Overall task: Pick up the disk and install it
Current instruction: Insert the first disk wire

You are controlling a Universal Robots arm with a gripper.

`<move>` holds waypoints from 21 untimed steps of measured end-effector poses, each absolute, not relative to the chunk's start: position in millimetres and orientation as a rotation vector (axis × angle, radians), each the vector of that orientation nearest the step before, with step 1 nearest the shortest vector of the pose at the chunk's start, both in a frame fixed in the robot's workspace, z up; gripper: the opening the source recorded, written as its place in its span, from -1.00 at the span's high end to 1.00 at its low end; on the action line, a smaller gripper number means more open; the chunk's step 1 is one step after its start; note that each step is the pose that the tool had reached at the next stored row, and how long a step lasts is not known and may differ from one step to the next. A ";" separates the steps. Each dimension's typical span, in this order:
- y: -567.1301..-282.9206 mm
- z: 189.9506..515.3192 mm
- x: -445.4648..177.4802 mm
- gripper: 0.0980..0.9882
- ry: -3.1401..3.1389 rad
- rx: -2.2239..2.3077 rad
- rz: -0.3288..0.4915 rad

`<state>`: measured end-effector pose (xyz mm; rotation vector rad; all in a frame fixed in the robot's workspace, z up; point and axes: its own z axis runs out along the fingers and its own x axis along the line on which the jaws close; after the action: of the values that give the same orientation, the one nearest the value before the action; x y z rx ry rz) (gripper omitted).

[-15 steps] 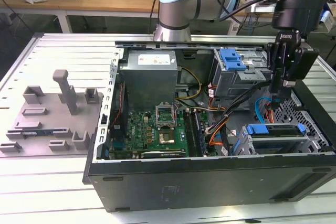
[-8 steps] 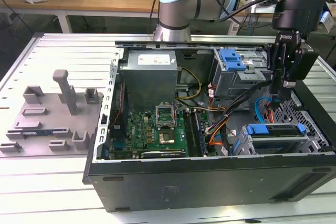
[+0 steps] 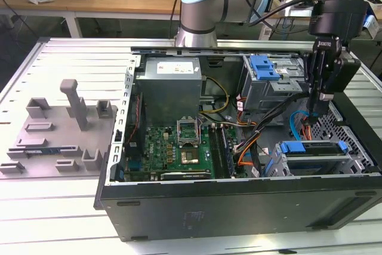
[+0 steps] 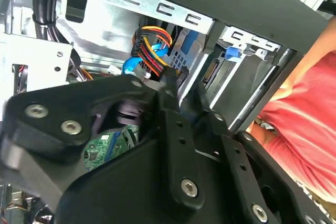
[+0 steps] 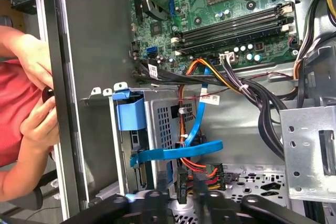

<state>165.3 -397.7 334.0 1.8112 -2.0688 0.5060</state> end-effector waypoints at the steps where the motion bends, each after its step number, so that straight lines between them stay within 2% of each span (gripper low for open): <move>1: -397.7 334.0 165.6 0.63 -2.068 1.810 0.508; 10: -397.7 331.9 167.1 0.63 -2.061 1.802 0.519; 13: -397.7 331.2 167.1 0.85 -2.061 1.802 0.519; 21: -399.7 331.5 167.2 0.85 -2.062 1.802 0.518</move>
<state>167.2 -399.7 331.5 1.8023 -2.0617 0.5178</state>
